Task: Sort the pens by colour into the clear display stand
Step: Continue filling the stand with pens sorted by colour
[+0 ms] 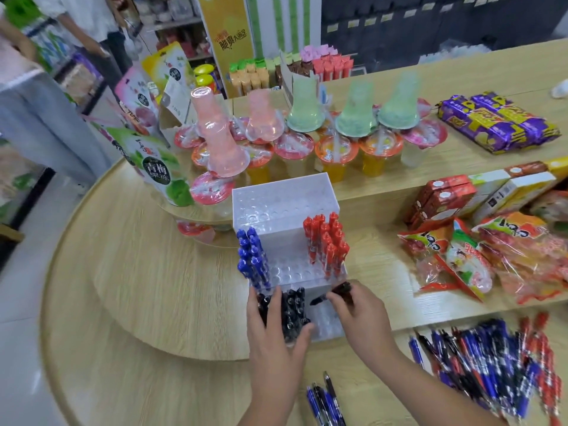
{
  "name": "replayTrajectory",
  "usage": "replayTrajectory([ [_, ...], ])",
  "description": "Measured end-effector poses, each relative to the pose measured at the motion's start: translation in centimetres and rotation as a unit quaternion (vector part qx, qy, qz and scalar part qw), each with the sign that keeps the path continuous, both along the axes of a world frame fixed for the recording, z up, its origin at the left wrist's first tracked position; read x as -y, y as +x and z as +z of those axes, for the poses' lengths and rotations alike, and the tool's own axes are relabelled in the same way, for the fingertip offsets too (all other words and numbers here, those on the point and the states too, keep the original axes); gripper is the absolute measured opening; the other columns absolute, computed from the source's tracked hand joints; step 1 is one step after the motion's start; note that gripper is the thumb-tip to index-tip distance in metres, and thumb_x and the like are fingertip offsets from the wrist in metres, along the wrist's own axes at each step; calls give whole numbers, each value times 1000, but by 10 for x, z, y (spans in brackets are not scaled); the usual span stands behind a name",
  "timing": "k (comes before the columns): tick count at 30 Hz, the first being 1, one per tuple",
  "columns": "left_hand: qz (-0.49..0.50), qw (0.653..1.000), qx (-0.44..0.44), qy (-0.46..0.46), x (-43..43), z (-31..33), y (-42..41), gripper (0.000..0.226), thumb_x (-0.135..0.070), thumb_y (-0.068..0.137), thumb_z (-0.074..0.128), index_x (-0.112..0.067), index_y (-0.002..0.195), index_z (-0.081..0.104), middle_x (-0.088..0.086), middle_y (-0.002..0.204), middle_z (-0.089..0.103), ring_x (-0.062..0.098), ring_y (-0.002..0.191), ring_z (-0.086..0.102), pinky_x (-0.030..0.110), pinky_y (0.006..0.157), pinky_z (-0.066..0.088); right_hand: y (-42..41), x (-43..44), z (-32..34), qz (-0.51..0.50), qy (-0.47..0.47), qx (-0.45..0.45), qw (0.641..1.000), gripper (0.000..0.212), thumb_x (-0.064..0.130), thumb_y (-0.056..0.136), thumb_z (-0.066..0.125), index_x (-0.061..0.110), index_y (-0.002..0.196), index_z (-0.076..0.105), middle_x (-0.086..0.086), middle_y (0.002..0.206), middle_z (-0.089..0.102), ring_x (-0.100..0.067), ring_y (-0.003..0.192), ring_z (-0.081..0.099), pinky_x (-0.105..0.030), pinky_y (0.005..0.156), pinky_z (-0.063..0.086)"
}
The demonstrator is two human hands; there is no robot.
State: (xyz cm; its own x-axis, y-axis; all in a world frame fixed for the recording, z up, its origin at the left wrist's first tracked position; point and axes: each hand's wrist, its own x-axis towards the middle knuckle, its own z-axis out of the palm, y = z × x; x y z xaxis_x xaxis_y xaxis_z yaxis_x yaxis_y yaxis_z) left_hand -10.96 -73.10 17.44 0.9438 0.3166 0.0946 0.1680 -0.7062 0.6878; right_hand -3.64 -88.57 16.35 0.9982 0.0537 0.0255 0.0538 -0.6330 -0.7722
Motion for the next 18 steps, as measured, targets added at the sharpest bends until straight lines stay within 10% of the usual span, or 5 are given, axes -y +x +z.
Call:
replayTrajectory([
  [18,-3,999,35,-17,-2,-7,-2,77,-44,84,71,-49,147,28,-9,161,4,9,149,12,41,114,33,17,-22,-12,228,-340,23,912,23,11,89,56,17,111,58,-1,100,65,-21,82,65,-31,60,44],
])
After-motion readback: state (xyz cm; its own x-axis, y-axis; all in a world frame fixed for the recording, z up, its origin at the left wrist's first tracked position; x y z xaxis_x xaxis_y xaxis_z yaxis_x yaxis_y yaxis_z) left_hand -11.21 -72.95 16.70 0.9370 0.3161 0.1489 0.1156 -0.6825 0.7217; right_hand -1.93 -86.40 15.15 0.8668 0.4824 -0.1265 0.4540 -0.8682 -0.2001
